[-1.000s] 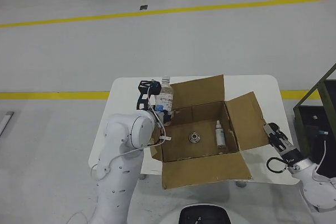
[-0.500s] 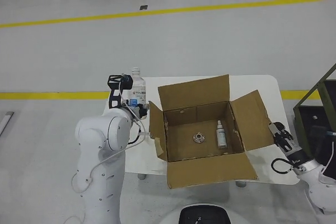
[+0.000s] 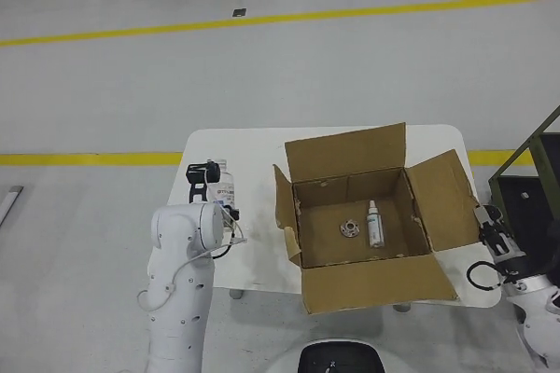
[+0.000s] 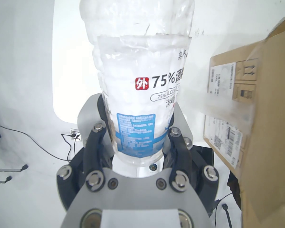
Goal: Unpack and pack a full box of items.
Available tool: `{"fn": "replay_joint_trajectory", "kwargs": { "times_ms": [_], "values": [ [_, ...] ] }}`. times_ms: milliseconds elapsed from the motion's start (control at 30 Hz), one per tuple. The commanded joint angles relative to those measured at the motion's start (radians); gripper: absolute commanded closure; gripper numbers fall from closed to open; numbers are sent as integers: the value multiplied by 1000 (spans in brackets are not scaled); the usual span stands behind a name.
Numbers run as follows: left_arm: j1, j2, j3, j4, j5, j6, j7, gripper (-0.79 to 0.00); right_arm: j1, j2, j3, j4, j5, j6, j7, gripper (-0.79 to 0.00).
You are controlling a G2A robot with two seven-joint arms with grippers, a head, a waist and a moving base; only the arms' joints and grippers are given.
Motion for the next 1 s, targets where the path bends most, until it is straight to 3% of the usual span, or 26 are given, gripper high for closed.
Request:
{"fn": "replay_joint_trajectory", "kwargs": {
  "times_ms": [0, 333, 733, 767, 800, 833, 867, 900, 933, 967],
  "values": [
    [16, 1, 1, 14, 5, -1, 0, 0, -6, -1, -1, -5, -5, 1, -7, 0],
    [89, 1, 23, 97, -26, 13, 0, 0, -11, -6, -9, -25, -33, 21, 3, 0],
    [71, -4, 54, 282, -49, 23, 18, 0, 8, -7, -11, -15, -57, 18, 23, 0],
    [67, -5, 58, 297, -46, 23, 17, -194, 8, -8, -11, -15, -58, 18, 25, 0],
    [61, -6, 62, 305, -47, 24, 22, -329, 8, -8, -11, -15, -59, 19, 27, 0],
    [57, -7, 65, 308, -60, 22, 28, -348, 8, -8, -10, -15, -60, 19, 28, -25],
    [53, -8, 72, 313, -62, 15, 29, -576, 8, -8, -9, -16, -62, 20, 31, -225],
    [48, -9, 77, 317, -63, 12, 27, -785, 8, -7, -6, -20, -80, 16, 37, -342],
    [44, -10, 79, 319, -68, 15, 26, -785, 8, -6, -1, -23, -100, 17, 41, -785],
    [41, -10, 83, 321, -69, 14, 26, -785, 7, -5, 1, -27, -109, 21, 43, -785]
  ]
}}
